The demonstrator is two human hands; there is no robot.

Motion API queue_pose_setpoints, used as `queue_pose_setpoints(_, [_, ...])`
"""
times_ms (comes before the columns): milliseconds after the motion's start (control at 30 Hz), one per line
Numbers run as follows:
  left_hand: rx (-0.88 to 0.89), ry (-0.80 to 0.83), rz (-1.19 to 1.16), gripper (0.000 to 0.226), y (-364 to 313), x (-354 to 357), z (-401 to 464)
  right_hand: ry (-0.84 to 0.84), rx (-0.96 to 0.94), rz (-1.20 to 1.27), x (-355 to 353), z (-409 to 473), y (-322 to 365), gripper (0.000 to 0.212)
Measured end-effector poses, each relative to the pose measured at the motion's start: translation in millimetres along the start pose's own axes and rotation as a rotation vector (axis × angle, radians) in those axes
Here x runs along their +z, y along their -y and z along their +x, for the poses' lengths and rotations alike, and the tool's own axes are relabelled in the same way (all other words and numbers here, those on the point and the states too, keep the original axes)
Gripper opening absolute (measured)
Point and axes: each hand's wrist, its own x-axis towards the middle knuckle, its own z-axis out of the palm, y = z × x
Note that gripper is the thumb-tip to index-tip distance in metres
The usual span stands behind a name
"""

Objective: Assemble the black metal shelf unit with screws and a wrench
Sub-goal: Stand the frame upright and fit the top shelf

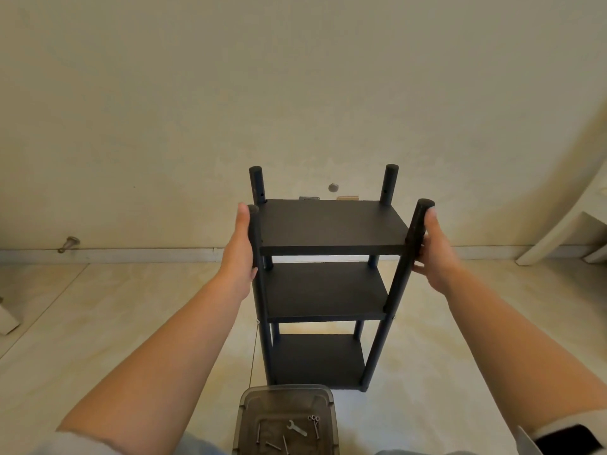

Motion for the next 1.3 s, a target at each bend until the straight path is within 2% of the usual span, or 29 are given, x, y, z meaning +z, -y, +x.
queue_pose_setpoints(67, [-0.074, 0.046, -0.031, 0.083, -8.7, -3.6, 3.6, 0.050, 0.053, 0.049, -5.3, 4.4, 4.2, 0.096])
queue_pose_setpoints(200, [-0.115, 0.118, 0.001, 0.072, -17.2, -7.4, 6.2, 0.092, 0.127, 0.044, -7.6, 9.8, 13.1, 0.105])
queue_pose_setpoints(333, [-0.089, 0.100, 0.018, 0.065, -16.2, -5.3, 3.5, 0.124, 0.123, 0.043, -7.7, 11.1, 18.2, 0.093])
queue_pose_setpoints(433, [-0.063, 0.059, 0.050, 0.067, -19.2, -3.4, 2.1, 0.102, 0.074, 0.043, -8.0, 11.5, 21.6, 0.076])
queue_pose_setpoints(533, [-0.033, 0.020, 0.115, 0.071, -19.8, -2.0, 1.7, 0.068, 0.048, 0.033, -5.9, 10.8, 21.2, 0.069])
queue_pose_setpoints(633, [0.003, -0.018, 0.224, 0.082, -17.0, 0.0, 1.6, 0.046, 0.036, 0.054, -5.5, 11.9, 17.4, 0.069])
queue_pose_setpoints(833, [0.006, -0.051, 0.325, 0.090, -15.5, 0.2, 3.1, 0.010, 0.027, 0.069, -2.0, 11.7, 15.6, 0.068])
queue_pose_setpoints(1300, [0.000, -0.031, 0.385, 0.085, -20.1, -1.1, 8.1, -0.011, -0.006, 0.028, -0.7, 12.5, 10.7, 0.074])
